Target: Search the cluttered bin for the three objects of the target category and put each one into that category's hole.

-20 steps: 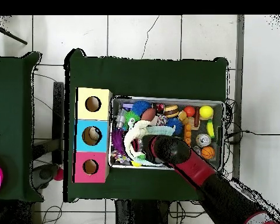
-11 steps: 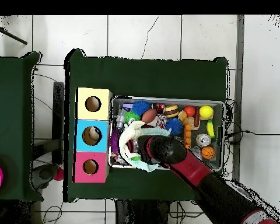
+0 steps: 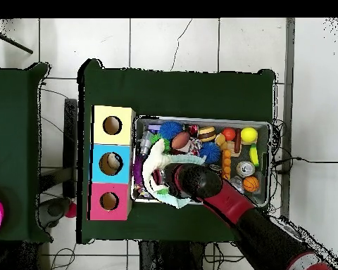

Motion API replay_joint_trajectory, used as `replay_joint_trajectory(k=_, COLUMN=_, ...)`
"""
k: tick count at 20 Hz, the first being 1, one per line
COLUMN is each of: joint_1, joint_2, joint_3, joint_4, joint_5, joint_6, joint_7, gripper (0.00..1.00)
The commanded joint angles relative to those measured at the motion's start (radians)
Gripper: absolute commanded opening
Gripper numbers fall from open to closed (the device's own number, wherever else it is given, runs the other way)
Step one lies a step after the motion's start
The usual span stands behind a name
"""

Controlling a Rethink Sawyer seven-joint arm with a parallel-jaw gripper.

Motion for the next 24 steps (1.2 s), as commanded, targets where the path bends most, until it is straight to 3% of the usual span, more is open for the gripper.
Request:
replay_joint_trajectory(k=1, joint_1=0.080, joint_2=0.032, joint_3=-0.136, joint_4=-0.170, joint_5=-0.172, joint_6=0.052, joint_7=0.043, gripper=0.00)
replay_joint_trajectory(k=2, joint_1=0.082, joint_2=0.032, joint_3=-0.145, joint_4=-0.187, joint_5=-0.202, joint_6=0.052, joint_7=0.035, gripper=1.00)
replay_joint_trajectory(k=5, joint_1=0.071, joint_2=0.037, joint_3=-0.142, joint_4=-0.176, joint_5=-0.175, joint_6=0.038, joint_7=0.080, gripper=1.00)
replay_joint_trajectory(k=11, joint_1=0.085, joint_2=0.013, joint_3=-0.152, joint_4=-0.202, joint_5=-0.246, joint_6=0.030, joint_7=0.071, gripper=1.00)
replay_joint_trajectory(k=14, joint_1=0.137, joint_2=-0.016, joint_3=-0.216, joint_4=-0.254, joint_5=-0.314, joint_6=0.077, joint_7=0.053, gripper=1.00)
replay_joint_trajectory(k=20, joint_1=0.159, joint_2=-0.036, joint_3=-0.231, joint_4=-0.304, joint_5=-0.365, joint_6=0.131, joint_7=0.036, gripper=1.00)
replay_joint_trajectory(k=24, joint_1=0.214, joint_2=-0.064, joint_3=-0.284, joint_4=-0.380, joint_5=-0.416, joint_6=0.180, joint_7=0.039, gripper=1.00)
